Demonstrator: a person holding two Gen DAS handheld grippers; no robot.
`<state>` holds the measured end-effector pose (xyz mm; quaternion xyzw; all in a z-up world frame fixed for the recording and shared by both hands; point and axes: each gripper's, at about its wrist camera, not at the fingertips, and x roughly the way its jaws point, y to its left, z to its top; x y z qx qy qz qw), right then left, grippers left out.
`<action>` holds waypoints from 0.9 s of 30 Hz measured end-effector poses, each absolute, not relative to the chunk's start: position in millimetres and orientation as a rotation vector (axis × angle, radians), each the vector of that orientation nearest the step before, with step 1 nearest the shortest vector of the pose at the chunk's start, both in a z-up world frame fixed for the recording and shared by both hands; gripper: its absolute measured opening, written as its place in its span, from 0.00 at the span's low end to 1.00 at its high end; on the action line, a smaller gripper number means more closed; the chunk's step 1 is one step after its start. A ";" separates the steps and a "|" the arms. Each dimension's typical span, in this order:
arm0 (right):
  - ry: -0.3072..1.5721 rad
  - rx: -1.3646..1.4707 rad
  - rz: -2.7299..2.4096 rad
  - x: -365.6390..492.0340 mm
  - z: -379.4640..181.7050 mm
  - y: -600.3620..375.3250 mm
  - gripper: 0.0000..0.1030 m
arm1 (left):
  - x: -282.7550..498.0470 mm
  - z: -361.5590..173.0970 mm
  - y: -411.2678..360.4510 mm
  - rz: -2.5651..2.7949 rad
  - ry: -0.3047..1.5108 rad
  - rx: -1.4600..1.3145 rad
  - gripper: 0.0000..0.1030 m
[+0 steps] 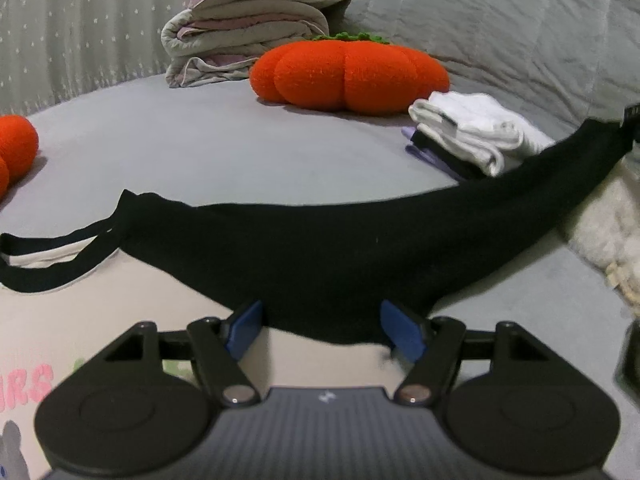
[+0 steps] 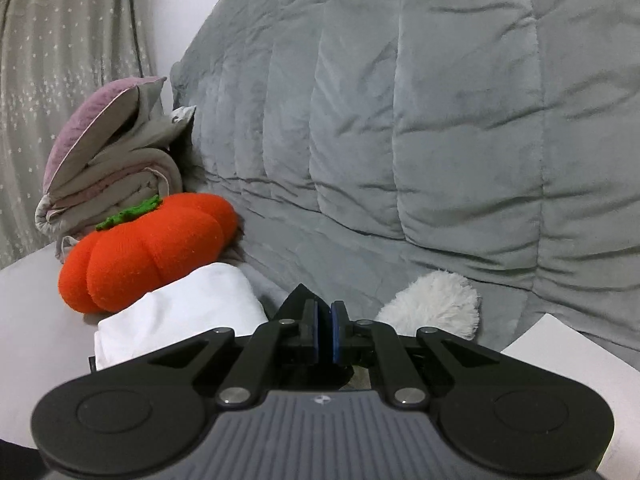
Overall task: Fold clothes
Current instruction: 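Raise the black sleeve high with the right gripper, stretching it from the shirt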
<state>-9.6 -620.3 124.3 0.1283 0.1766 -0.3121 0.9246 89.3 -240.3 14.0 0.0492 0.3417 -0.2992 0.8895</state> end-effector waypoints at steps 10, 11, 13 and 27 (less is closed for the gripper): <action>0.153 0.219 -0.555 -21.7 148.5 -597.2 0.08 | 116.9 46.9 -270.5 -0.726 0.698 0.046 0.63; 0.142 0.203 -0.543 -22.7 150.0 -593.6 0.08 | 120.3 46.2 -281.3 -0.727 0.693 0.081 0.63; 0.121 0.170 -0.520 -24.6 153.0 -586.5 0.08 | 129.0 43.1 -299.3 -0.740 0.686 0.135 0.63; 0.077 0.208 -0.388 -33.6 166.7 -579.1 0.08 | 140.6 43.4 -385.3 -1.164 0.615 0.299 0.64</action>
